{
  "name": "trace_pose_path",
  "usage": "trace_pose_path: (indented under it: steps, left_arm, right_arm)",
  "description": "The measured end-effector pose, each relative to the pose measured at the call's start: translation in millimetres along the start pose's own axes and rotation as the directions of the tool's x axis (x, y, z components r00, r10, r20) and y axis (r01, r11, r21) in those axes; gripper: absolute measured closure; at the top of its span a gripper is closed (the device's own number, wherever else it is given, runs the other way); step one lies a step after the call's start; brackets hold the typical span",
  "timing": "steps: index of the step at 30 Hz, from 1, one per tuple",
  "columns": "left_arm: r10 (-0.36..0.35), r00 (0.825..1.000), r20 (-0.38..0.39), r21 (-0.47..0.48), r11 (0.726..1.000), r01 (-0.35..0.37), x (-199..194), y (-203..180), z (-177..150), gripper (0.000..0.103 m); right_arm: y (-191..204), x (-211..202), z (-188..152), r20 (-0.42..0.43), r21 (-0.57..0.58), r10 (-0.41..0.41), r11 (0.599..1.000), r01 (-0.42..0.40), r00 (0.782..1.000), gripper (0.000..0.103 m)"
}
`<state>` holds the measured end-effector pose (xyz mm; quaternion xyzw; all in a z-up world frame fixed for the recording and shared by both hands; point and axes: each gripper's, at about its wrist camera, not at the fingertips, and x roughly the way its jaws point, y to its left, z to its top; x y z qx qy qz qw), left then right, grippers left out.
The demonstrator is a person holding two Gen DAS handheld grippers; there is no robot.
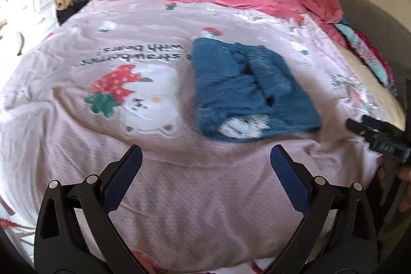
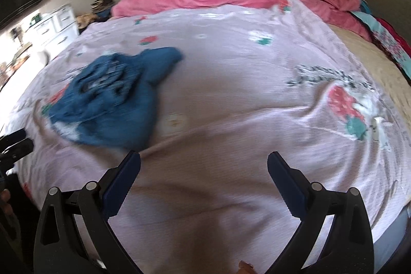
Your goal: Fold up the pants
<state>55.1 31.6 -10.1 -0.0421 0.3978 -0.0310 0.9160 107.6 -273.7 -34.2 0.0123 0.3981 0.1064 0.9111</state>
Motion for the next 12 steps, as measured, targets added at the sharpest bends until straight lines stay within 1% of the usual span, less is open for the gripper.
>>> trace_pose_path:
  steps: [1, 3, 4, 6, 7, 8, 9, 10, 11, 12]
  left_arm:
    - [0.009, 1.000, 0.002, -0.008, 1.000, -0.009, 0.8, 3.6, 2.6, 0.009]
    - [0.035, 0.999, -0.005, -0.024, 0.999, -0.035, 4.9, 17.0, 12.5, 0.009]
    - [0.050, 0.999, -0.012, -0.031, 0.998, -0.051, 7.1, 24.6, 16.8, 0.009]
    - [0.106, 0.994, -0.039, -0.043, 0.993, -0.107, 16.2, 48.3, 29.3, 0.009]
    - [0.146, 0.987, -0.061, -0.057, 0.987, -0.149, 24.3, 65.9, 37.3, 0.009]
    - [0.168, 0.983, -0.075, -0.073, 0.982, -0.174, 31.4, 83.7, 44.0, 0.009]
    - [0.194, 0.977, -0.093, -0.088, 0.975, -0.203, 39.4, 102.0, 50.7, 0.009]
    - [0.241, 0.963, -0.118, -0.103, 0.962, -0.253, 50.1, 125.2, 58.9, 0.009]
    - [0.273, 0.952, -0.138, -0.110, 0.951, -0.288, 58.4, 142.2, 64.8, 0.009]
    - [0.308, 0.939, -0.155, -0.115, 0.938, -0.326, 67.0, 159.3, 70.5, 0.009]
  right_arm:
    - [-8.0, 0.8, 1.7, 0.001, 0.013, -0.011, 1.000, 0.011, 1.000, 0.004]
    - [-37.2, 3.1, 10.9, 0.007, 0.059, -0.069, 0.996, 0.068, 0.998, 0.004]
    - [-47.9, 3.7, 14.4, 0.007, 0.073, -0.085, 0.994, 0.085, 0.996, 0.004]
    - [-84.6, 5.5, 29.5, 0.006, 0.105, -0.151, 0.983, 0.149, 0.989, 0.004]
    - [-105.4, 7.0, 38.5, 0.005, 0.116, -0.198, 0.974, 0.196, 0.980, 0.004]
    - [-125.5, 9.7, 47.6, 0.006, 0.126, -0.245, 0.962, 0.242, 0.970, 0.004]
    - [-140.8, 12.7, 53.9, 0.004, 0.132, -0.274, 0.954, 0.271, 0.962, 0.004]
    - [-159.4, 17.8, 61.5, -0.007, 0.136, -0.311, 0.941, 0.309, 0.950, 0.004]
    - [-189.0, 28.4, 71.7, -0.044, 0.152, -0.353, 0.922, 0.356, 0.934, 0.004]
    - [-207.9, 36.9, 76.4, -0.072, 0.162, -0.374, 0.910, 0.381, 0.925, 0.004]
